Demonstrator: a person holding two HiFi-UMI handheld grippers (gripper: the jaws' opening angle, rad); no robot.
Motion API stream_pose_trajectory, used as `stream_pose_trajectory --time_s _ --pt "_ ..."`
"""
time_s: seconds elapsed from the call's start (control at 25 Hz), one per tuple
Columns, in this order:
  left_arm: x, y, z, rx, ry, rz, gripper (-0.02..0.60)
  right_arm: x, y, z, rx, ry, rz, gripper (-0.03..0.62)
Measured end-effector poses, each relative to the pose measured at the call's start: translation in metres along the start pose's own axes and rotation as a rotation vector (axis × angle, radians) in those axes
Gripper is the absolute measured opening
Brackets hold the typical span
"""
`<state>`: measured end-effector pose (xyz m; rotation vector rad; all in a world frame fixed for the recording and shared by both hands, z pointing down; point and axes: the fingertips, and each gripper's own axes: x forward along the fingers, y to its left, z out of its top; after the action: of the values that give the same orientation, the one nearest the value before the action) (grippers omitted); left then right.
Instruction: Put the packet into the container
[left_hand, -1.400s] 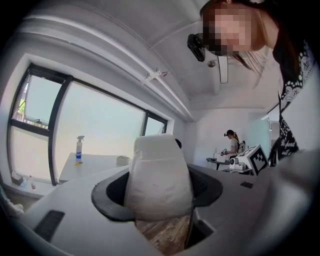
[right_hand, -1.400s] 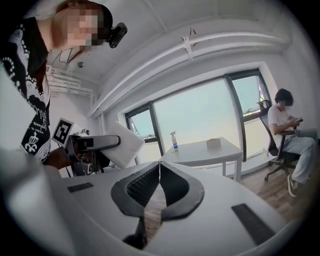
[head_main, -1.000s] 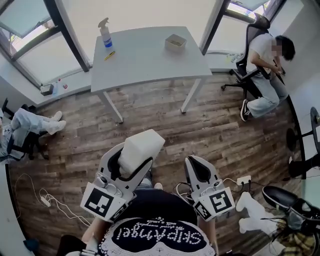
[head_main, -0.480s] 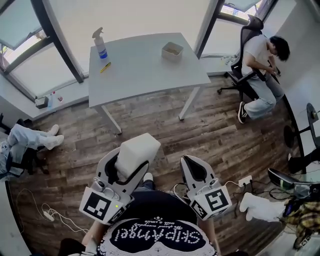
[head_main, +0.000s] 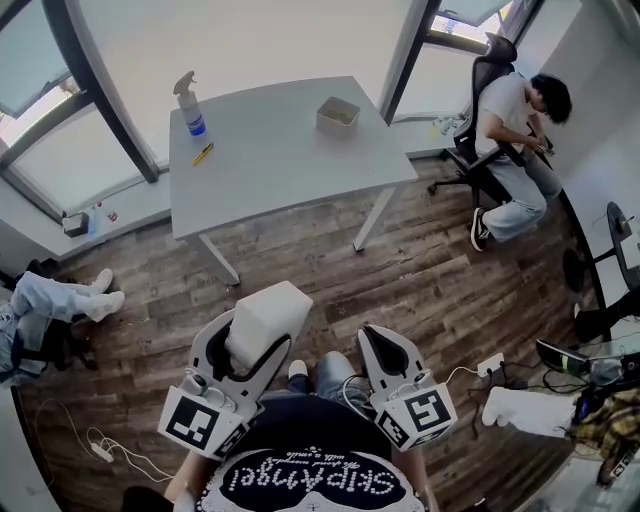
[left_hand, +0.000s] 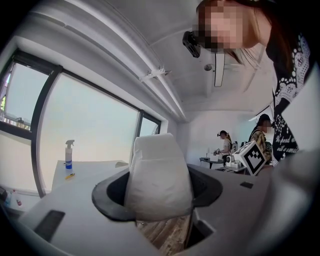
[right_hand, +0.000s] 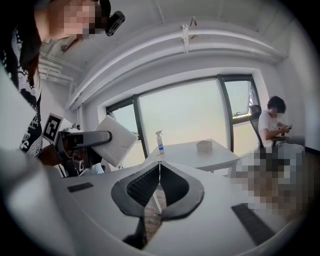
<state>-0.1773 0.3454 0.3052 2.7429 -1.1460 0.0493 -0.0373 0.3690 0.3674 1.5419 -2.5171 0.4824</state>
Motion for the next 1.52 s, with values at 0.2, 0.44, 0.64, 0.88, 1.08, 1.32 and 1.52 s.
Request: stream_pose_trajectory --time_s 0.2,0.44,0.64,0.88,1.08,1.32,1.52 --pt "0.002 0.003 -0.004 -0.005 0.005 0.012 0.276 0.005 -0.005 0.001 -0.005 0.005 0.006 0.015" --pt "0.016 0.018 -0.005 -0.027 0.023 0.047 0.276 0.024 -0.013 0.004 0.001 0.02 0.034 0.015" --pt "0.04 0.029 0.004 -0.035 0.004 0.068 0.276 0.044 -0.035 0.012 0.01 0.031 0.05 0.015" --pt "0.075 0.04 0.006 -0.047 0.012 0.085 0.276 0.068 -0.066 0.026 0.029 0.032 0.061 0.015" --pt "0.104 0.051 0.016 -0.043 -0.019 0.107 0.276 0.086 -0.093 0.043 0.015 0.013 0.076 0.015" --pt "0.133 0.053 0.02 -0.054 -0.016 0.11 0.276 0.097 -0.118 0.052 0.014 0.028 0.088 0.015" --pt "0.15 0.051 0.021 -0.053 -0.017 0.118 0.276 0.104 -0.134 0.055 0.014 0.028 0.105 0.015"
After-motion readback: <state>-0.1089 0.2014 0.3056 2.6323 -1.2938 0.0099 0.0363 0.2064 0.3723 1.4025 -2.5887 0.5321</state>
